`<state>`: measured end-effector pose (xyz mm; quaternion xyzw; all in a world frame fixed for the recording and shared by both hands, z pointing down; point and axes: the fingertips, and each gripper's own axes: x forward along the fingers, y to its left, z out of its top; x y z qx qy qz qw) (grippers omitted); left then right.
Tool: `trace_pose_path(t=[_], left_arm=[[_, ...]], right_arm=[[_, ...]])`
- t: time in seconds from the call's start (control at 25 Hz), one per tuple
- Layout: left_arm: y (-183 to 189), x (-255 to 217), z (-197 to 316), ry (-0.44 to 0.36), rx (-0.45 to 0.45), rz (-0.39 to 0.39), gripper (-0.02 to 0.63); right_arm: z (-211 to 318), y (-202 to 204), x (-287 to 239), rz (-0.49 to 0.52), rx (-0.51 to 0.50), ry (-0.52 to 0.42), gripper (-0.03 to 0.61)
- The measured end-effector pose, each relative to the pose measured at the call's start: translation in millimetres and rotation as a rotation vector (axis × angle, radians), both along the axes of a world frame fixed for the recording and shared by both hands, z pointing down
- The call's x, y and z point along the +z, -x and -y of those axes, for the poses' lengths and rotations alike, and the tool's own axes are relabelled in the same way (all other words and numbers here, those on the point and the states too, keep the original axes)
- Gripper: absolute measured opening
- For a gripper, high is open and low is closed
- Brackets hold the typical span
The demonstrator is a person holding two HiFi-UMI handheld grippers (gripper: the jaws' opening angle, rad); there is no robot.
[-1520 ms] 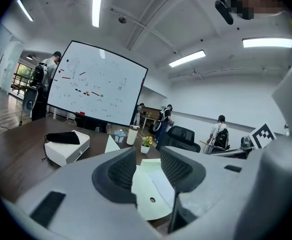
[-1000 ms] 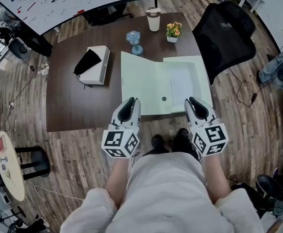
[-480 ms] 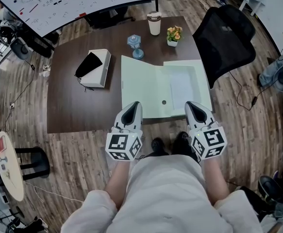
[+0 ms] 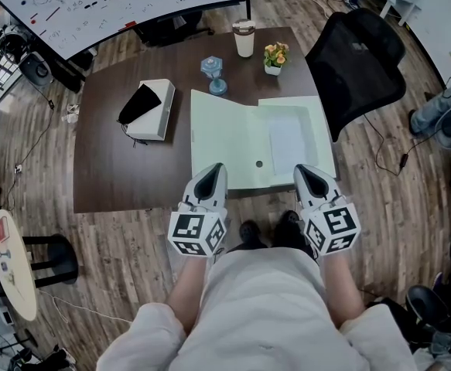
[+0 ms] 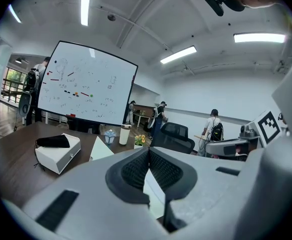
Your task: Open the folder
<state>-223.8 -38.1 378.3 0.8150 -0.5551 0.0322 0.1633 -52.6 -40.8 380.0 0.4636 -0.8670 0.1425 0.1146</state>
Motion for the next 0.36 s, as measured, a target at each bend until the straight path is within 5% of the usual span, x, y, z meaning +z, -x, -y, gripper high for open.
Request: trace_pose_path(t=[0.36], left_arm=[[-3.6,-3.5,0.8,-0.006,0.006,0.000,0.005]], right_arm=[[0.2,-2.3,-2.8,-0.005,-0.002,-0.009,0.005]])
